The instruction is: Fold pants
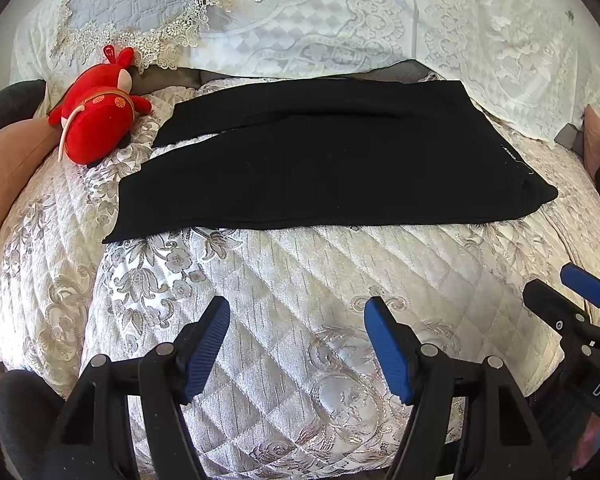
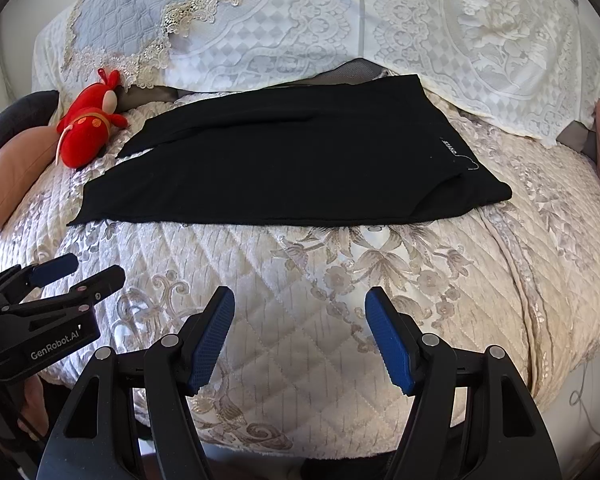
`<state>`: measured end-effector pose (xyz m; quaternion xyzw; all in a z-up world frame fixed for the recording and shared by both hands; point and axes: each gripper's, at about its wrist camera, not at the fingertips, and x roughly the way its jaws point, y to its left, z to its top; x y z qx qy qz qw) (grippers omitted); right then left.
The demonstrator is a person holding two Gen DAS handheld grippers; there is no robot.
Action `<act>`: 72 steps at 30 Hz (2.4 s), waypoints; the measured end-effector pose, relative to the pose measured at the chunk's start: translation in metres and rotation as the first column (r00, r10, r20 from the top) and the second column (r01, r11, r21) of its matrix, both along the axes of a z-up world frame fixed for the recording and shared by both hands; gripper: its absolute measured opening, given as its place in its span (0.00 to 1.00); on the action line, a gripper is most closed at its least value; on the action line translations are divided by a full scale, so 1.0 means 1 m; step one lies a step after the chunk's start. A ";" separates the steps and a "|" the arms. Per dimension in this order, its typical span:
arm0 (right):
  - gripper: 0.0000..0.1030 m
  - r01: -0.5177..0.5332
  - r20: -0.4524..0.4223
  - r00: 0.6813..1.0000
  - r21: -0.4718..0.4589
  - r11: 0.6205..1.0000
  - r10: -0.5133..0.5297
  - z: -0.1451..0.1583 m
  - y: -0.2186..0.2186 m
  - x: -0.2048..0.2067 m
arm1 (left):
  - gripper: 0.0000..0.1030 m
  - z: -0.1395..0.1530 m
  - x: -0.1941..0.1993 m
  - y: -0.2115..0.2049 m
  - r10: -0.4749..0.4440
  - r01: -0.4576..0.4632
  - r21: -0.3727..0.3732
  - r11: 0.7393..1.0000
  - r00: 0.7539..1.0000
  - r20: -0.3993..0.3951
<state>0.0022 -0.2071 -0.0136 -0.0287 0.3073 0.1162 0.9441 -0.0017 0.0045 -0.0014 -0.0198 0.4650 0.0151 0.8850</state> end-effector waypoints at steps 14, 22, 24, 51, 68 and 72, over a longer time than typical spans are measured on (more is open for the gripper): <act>0.66 0.006 -0.005 1.000 0.007 1.000 -0.006 -0.001 -0.004 0.002 | 0.69 -0.003 0.002 0.004 0.004 -0.004 -0.012 1.000 1.000 -0.009; 0.66 0.006 -0.008 1.000 0.008 1.000 -0.005 -0.002 -0.004 0.005 | 0.69 -0.006 0.004 0.004 0.004 -0.005 -0.008 1.000 1.000 -0.014; 0.66 0.005 -0.009 1.000 0.008 1.000 -0.005 -0.003 -0.004 0.005 | 0.69 -0.006 0.004 0.004 0.004 -0.004 -0.008 1.000 1.000 -0.014; 0.66 0.137 -0.063 0.990 0.228 0.964 -0.126 -0.016 -0.091 0.073 | 0.60 -0.042 0.042 0.097 0.192 -0.184 -0.450 0.874 0.981 -0.029; 0.64 0.231 -0.096 0.972 0.533 0.814 -0.212 -0.019 -0.159 0.154 | 0.55 -0.056 0.092 0.130 0.349 -0.301 -0.505 0.809 0.937 -0.001; 0.27 0.271 -0.114 0.962 0.523 0.808 -0.249 -0.016 -0.162 0.168 | 0.20 -0.057 0.100 0.131 0.373 -0.340 -0.424 0.839 0.928 -0.007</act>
